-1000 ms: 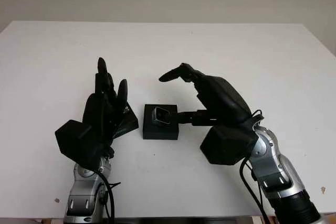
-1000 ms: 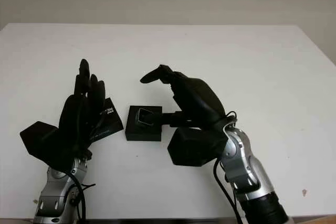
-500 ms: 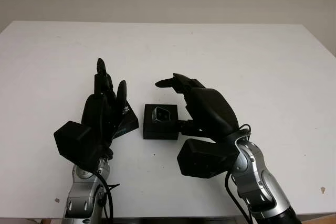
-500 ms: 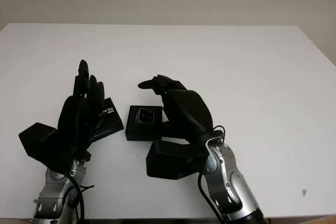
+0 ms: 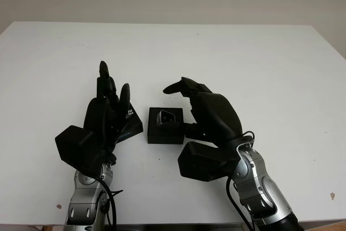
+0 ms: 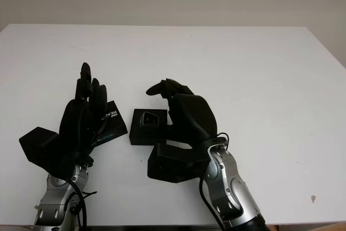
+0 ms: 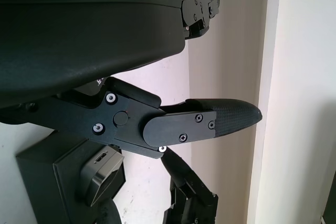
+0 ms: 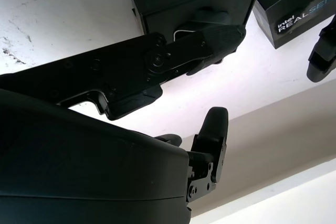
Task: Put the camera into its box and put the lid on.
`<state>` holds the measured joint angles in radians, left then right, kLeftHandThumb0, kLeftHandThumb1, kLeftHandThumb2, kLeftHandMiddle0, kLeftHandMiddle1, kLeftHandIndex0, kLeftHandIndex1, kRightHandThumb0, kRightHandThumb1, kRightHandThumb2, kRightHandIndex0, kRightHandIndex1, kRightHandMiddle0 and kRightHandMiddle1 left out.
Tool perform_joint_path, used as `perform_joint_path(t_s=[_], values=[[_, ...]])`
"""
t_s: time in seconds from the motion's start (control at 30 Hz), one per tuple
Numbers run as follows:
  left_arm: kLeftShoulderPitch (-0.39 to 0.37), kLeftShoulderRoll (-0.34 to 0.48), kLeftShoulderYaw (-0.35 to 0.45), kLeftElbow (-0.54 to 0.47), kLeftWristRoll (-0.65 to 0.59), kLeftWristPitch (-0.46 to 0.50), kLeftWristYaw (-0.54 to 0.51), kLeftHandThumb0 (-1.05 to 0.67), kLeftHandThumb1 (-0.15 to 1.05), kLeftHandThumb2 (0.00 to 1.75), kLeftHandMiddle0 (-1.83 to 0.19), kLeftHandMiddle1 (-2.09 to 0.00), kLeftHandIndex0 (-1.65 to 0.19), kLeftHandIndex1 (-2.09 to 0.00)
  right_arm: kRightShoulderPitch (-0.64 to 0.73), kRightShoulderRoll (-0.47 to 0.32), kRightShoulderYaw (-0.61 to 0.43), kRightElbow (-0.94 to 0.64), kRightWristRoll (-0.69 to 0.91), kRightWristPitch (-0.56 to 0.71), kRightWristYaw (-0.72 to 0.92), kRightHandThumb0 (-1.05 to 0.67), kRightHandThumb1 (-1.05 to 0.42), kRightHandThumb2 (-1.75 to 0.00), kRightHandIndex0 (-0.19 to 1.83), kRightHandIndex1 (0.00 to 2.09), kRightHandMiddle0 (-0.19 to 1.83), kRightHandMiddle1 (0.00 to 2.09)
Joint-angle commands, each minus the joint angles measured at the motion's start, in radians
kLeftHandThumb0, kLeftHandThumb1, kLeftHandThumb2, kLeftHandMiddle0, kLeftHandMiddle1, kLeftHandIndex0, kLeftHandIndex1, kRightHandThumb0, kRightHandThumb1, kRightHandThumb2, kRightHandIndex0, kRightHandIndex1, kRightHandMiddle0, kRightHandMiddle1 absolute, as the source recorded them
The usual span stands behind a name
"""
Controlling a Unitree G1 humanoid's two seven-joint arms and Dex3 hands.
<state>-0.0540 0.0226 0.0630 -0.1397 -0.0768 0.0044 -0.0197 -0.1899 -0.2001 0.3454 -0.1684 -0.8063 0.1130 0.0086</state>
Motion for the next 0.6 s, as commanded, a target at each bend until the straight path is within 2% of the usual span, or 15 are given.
perform_joint_path(t_s=[0.0,0.23,0.57], values=[[0.002,0.004,0.006,-0.001,0.000,-0.014,-0.003,-0.75,1.05,0.50,0.19,0.00,0.19,0.00,-0.009,0.007,-0.004,0.008,0.005,0.007,-0.006,-0.69,-1.01,-0.05,0.20,0.20,0.05,1.12],[0.005,0.006,0.006,-0.007,-0.002,-0.007,-0.004,-0.74,1.05,0.51,0.19,0.00,0.19,0.00,-0.003,0.000,-0.007,0.023,0.005,-0.001,-0.022,-0.69,-0.99,-0.05,0.23,0.20,0.10,1.11],[0.002,0.010,0.006,-0.003,-0.006,-0.012,-0.009,-0.74,1.05,0.51,0.19,0.00,0.19,0.00,-0.002,-0.017,-0.003,0.022,0.002,0.007,0.002,-0.69,-0.98,-0.05,0.22,0.19,0.07,1.09]])
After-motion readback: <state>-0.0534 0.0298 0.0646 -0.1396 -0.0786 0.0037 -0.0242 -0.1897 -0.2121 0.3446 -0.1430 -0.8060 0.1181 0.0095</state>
